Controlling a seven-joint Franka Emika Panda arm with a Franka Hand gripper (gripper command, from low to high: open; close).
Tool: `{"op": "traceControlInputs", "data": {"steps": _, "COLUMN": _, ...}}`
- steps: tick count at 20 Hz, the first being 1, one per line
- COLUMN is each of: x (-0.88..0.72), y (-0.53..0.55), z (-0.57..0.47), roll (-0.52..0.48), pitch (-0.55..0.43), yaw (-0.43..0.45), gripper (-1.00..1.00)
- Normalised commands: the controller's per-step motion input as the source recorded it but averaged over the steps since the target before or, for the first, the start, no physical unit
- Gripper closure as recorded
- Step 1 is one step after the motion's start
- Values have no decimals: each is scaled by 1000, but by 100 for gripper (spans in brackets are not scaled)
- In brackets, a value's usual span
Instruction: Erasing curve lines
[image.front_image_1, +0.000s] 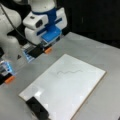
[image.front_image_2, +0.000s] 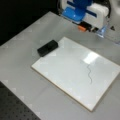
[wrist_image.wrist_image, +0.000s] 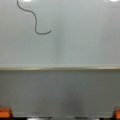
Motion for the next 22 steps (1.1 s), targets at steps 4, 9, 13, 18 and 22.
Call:
{"op": "traceControlInputs", "data": {"steps": 4, "x": -19, "y": -59, "z": 21, "roll": 69, "pitch": 9, "yaw": 120, "gripper": -100}}
{"op": "traceControlInputs", "data": {"steps": 9, "x": 34, "y": -123, "z": 22, "roll": 45, "pitch": -9, "yaw": 97, "gripper": -100}}
{"op": "traceControlInputs", "data": {"steps": 13, "x": 141, "y": -184, "z": 36, "roll": -36, "pitch": -20, "yaw": 48, "gripper": -100}}
{"op": "traceControlInputs", "data": {"steps": 18, "x": 204, "y": -240, "z": 44, "roll": -30, "pitch": 35, "yaw": 52, "gripper": -100}}
{"op": "traceControlInputs", "data": {"steps": 22, "x": 217, "y": -288, "z": 42, "roll": -10, "pitch": 103, "yaw": 105, "gripper": -100}}
